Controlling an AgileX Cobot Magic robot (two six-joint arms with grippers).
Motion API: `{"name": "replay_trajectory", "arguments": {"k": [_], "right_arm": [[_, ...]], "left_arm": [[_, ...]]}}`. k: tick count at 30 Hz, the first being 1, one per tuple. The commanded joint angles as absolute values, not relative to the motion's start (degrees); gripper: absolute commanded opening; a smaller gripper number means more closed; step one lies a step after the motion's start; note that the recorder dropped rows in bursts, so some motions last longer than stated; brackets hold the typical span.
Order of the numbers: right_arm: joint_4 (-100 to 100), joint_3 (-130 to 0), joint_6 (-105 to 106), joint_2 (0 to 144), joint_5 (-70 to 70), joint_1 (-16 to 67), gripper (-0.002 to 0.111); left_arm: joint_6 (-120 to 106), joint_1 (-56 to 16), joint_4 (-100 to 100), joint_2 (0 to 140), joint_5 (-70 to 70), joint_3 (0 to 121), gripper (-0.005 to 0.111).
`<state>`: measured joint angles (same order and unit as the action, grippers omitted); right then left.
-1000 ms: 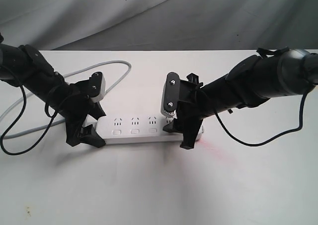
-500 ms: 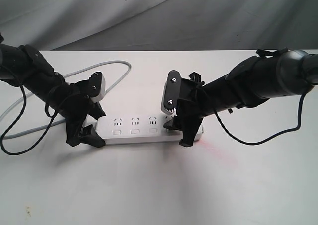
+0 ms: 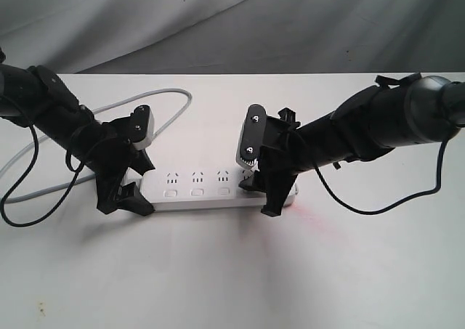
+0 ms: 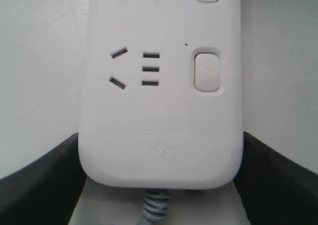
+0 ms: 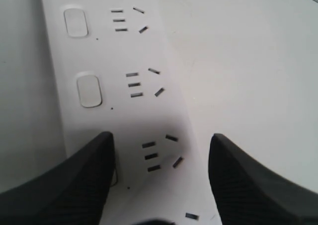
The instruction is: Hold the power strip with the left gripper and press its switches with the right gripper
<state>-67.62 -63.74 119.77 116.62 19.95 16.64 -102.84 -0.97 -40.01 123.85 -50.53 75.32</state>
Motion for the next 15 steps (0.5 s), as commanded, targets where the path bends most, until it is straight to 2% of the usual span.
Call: {"name": "replay_trajectory", "arguments": {"k": [1,15], "right_arm": [[-65.1,-62.1,121.2,118.0,18.8,16.5,0.054],[-65.5,-62.1,120.7,108.1,16.1,15.8,0.054]], "left_arm": [[-102.4,-1.3,-40.1,123.6,-51.2,75.5,0.068],[-102.4,-1.3,-40.1,123.6,-51.2,75.5,0.068]]}}
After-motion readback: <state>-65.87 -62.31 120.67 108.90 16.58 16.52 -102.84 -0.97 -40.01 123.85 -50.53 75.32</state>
